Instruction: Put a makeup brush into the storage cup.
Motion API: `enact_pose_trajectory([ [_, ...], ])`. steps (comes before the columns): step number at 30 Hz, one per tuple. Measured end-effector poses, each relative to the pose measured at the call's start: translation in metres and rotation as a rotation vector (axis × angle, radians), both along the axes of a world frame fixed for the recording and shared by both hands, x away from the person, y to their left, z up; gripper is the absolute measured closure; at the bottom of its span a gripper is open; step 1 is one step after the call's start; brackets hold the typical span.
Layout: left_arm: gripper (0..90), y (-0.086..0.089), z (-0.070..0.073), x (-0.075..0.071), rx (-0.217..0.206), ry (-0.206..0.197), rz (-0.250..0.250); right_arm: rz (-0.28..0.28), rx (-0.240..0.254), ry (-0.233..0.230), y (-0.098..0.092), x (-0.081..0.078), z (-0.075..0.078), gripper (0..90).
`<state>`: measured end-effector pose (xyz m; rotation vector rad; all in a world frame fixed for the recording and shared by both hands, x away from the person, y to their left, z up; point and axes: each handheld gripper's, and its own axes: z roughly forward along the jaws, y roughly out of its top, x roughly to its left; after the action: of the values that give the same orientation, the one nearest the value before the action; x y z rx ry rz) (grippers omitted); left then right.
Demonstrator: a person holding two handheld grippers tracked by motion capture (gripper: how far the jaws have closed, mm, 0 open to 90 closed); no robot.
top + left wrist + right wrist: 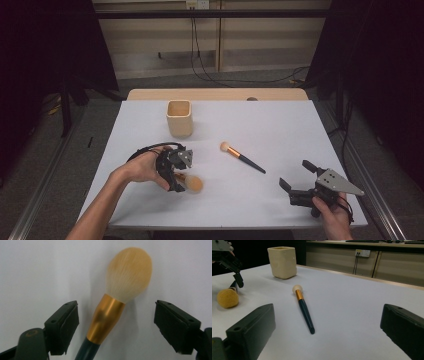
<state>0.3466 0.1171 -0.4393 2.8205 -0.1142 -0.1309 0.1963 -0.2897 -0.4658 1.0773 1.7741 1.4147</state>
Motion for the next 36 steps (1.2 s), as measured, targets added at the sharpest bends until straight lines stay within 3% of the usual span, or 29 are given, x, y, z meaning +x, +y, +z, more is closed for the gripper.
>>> enact_pose_trajectory([
  [5,27.5,-0.002,-0.007,0.006,0.035,-0.014,0.006,0.003,-0.002,0.001,0.001,0.001,0.000,0.0],
  [10,40.1,-0.005,-0.009,0.006,0.058,-0.020,-0.024,0.007,-0.003,0.004,0.002,0.001,-0.001,0.0],
  [17,46.3,-0.010,-0.007,0.007,0.085,-0.032,-0.052,0.013,-0.004,0.007,0.003,0.001,-0.001,0.0],
  [24,58.8,-0.013,-0.006,0.002,0.103,-0.032,-0.080,0.018,-0.004,0.013,0.002,0.001,-0.001,0.0],
  [29,61.2,-0.016,-0.005,0.002,0.127,-0.033,-0.078,0.022,-0.005,0.021,0.003,0.002,-0.002,0.0],
  [36,66.2,-0.017,-0.005,0.004,0.135,-0.013,-0.035,0.022,-0.007,0.023,0.003,0.002,-0.002,0.0],
])
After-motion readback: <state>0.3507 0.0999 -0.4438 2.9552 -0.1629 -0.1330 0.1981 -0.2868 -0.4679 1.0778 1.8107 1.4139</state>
